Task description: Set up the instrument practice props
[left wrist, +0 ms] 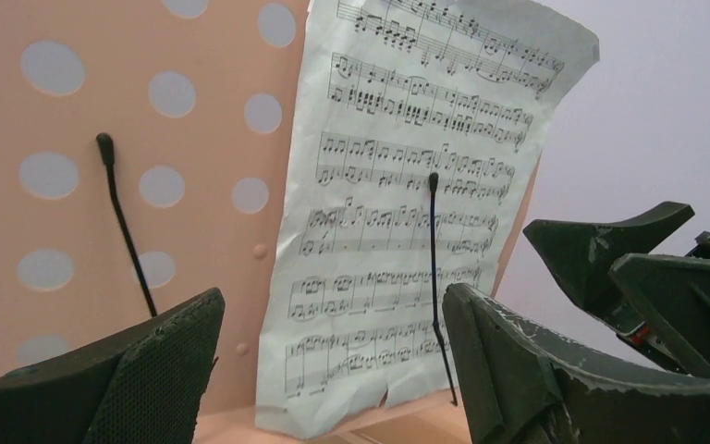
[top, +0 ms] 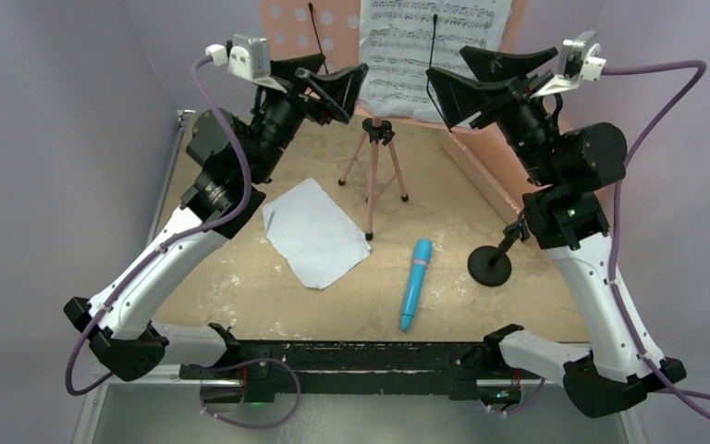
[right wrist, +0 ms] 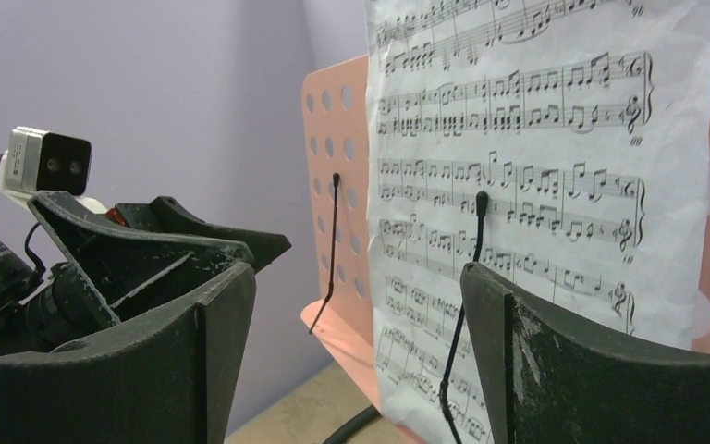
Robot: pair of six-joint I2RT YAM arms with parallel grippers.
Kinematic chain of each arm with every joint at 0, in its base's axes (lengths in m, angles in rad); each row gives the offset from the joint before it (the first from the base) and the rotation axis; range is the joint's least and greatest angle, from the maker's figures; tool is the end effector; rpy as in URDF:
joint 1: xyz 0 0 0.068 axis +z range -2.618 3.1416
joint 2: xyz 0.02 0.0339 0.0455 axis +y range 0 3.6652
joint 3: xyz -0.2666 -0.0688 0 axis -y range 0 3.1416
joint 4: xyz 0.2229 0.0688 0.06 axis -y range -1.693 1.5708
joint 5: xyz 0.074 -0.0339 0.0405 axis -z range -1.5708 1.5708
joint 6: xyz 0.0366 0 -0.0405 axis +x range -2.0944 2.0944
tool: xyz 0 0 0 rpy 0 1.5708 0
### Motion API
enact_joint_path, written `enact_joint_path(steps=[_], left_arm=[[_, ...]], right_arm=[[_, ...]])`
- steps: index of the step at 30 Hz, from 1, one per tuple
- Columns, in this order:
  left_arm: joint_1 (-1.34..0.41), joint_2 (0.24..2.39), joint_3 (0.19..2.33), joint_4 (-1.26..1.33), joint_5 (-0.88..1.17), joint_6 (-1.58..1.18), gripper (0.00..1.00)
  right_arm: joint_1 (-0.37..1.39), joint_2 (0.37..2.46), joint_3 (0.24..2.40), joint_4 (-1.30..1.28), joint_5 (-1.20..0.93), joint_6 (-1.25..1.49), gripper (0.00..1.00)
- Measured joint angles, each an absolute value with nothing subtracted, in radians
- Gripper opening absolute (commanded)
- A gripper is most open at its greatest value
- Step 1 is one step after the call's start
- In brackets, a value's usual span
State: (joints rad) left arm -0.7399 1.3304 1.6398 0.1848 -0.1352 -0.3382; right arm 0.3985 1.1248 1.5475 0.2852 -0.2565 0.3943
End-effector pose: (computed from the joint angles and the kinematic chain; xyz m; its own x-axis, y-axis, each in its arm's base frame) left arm 0.1862 -0.1633 0.5498 0.1379 -0.5710 -0.8093 0.6638 0.6597 -0.3524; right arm 0.1501 0.0733 0.5713 0.3409 0.5467 -0.7648 -0.7408 0.6571 0.1396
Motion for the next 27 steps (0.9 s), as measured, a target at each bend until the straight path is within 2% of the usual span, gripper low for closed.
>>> enact_joint_path(steps=[9,17,22,27], left_arm=[[-0.740,1.066,1.299,0.231,-0.142,-0.390,0.93],[-0.740,0.845,1.036,0.135,-0.218,-0.492,0.96],[-0.740,0.795,0.888,0.020,-0.290,-0.577,0.96],[-0.740,0.866,0.841,-0.121,-0.330,-0.680,0.98]], right_arm=[[0.398,0.989,1.328,0.305,-0.380,0.370,0.89],[0.399,0.877,1.216,0.225,-0.497,0.313,0.92],[0.399,0.799,1.153,0.135,-0.534,0.259,0.94],[0.399,0.735,1.092,0.013,-0.527,0.195,0.95]])
